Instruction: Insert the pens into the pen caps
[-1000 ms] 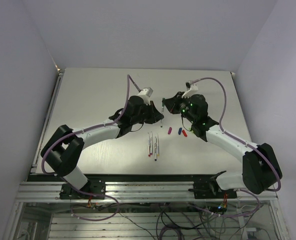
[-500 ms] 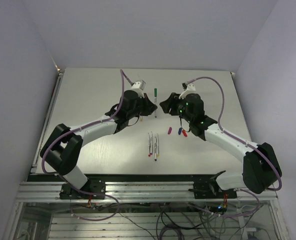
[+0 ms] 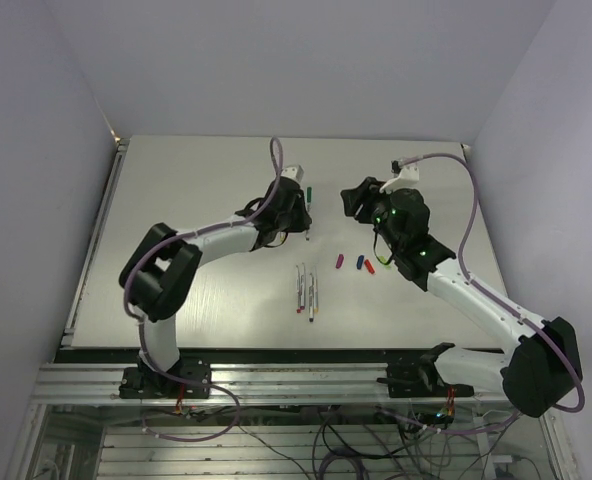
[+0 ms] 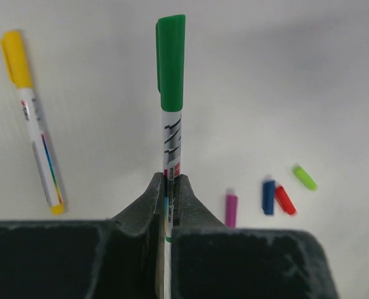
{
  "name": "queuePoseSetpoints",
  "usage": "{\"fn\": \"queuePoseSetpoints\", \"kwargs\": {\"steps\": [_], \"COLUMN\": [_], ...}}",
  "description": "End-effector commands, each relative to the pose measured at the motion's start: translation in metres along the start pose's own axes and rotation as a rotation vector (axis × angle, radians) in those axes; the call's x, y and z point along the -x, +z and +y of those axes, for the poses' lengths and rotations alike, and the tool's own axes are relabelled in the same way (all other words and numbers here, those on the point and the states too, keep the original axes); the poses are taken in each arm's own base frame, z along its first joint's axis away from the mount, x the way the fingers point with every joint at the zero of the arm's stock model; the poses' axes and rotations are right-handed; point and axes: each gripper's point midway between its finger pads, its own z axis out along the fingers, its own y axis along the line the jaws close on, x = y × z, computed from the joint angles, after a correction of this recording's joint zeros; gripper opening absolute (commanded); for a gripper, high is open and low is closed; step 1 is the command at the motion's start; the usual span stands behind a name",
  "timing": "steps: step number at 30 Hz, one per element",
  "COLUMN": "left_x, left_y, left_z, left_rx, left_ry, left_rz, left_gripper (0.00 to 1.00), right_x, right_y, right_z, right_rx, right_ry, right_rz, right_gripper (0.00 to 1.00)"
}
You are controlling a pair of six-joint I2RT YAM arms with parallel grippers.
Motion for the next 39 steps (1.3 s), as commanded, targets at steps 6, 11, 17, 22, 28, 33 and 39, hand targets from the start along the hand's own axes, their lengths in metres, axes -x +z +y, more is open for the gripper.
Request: {"fn": "queuePoseSetpoints", "kwargs": {"steps": [6,11,17,22,28,33,39], "left_x": [0.004,-0.003,-0.015,-0.029,-0.032,-0.02,0.006], "left_y": [0.037,0.042,0.048,0.051,0.052,0.049,0.04], "left_z": [0.047,0.067,0.076,0.084,0.081,0.073,0.054], "left_rx": [0.298,0.385,0.409,0.427,0.399,0.38,0.336], "left_ry": [0.074,0.098,0.095,0.087,0.076,0.073,0.076], "left_rz": [0.076,0.131,0.176,0.215,0.219,0.198,0.144], "left_gripper": [0.12,0.13,0.16,0.25,0.44,0.5,0.53], "right_x": [-0.032,-0.038,-0.042,-0.047,-0.053,-0.052,-0.048], "right_y": [-0.019,-0.02,-0.018,-0.019,-0.019,-0.02,-0.019], "right_z": [-0.033,-0.035,-0.036,-0.035,-0.036,-0.035,-0.036], "right_rx": [-0.121,-0.127,-0.126,-0.119,-0.115,-0.11,-0.12], "right_ry": [0.007,0.007,0.015,0.023,0.028,0.028,0.017], "right_rz": [0.067,0.082,0.095,0.106,0.121,0.12,0.106], "right_gripper": [0.48,0.48,0.48,0.48,0.48,0.47,0.48]}}
